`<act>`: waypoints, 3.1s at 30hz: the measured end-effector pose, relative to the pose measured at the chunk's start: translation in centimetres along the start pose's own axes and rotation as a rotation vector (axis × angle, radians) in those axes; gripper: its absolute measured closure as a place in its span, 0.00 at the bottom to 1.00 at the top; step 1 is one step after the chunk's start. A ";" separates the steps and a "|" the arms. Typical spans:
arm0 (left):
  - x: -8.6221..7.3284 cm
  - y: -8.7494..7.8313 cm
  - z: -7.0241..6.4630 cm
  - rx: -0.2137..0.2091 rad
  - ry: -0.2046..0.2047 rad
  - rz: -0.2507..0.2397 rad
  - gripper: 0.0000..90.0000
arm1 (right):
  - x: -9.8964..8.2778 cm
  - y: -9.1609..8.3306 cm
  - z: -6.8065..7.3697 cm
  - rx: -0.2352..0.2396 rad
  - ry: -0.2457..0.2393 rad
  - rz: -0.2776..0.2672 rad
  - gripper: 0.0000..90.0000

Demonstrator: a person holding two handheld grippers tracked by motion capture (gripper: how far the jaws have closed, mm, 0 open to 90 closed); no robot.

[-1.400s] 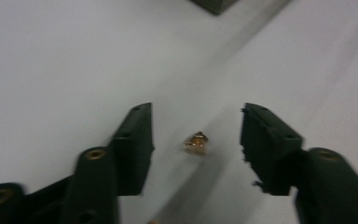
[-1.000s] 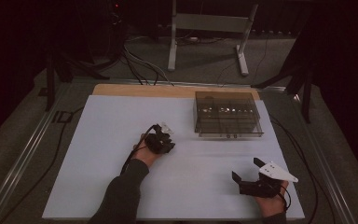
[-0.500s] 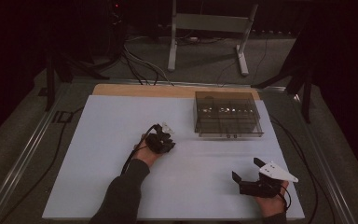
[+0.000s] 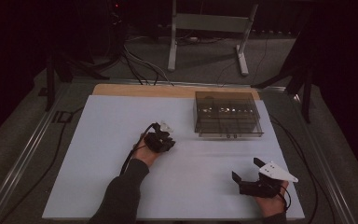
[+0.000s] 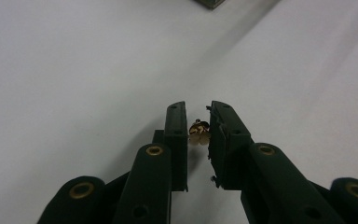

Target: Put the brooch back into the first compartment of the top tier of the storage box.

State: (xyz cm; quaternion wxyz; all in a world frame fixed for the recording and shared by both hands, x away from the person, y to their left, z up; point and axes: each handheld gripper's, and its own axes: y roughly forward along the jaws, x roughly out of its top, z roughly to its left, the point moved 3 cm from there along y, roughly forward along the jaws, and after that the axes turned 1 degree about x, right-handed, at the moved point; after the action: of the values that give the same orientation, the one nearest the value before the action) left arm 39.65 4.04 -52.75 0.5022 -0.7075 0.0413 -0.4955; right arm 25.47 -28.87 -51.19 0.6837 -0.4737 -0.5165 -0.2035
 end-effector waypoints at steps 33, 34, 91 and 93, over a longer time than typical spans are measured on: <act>4.2 -3.8 -0.6 -0.023 -0.005 -0.116 0.87 | 0.0 0.1 0.1 0.005 0.001 0.000 0.00; 4.4 -3.8 -0.7 -0.025 -0.005 -0.119 0.87 | 0.0 0.1 0.1 0.005 0.000 0.000 0.00; 10.2 -4.3 -1.9 -0.069 0.029 -0.231 0.87 | 0.0 0.1 0.0 0.011 -0.004 0.001 0.00; 10.2 -4.3 -1.9 -0.069 0.029 -0.231 0.87 | 0.0 0.1 0.0 0.011 -0.003 0.001 0.00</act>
State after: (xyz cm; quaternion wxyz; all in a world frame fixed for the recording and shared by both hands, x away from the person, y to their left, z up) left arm 41.46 -0.78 -42.79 0.4165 -0.7171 -0.0165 -0.5586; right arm 25.58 -28.75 -51.21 0.6855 -0.4707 -0.5183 -0.1995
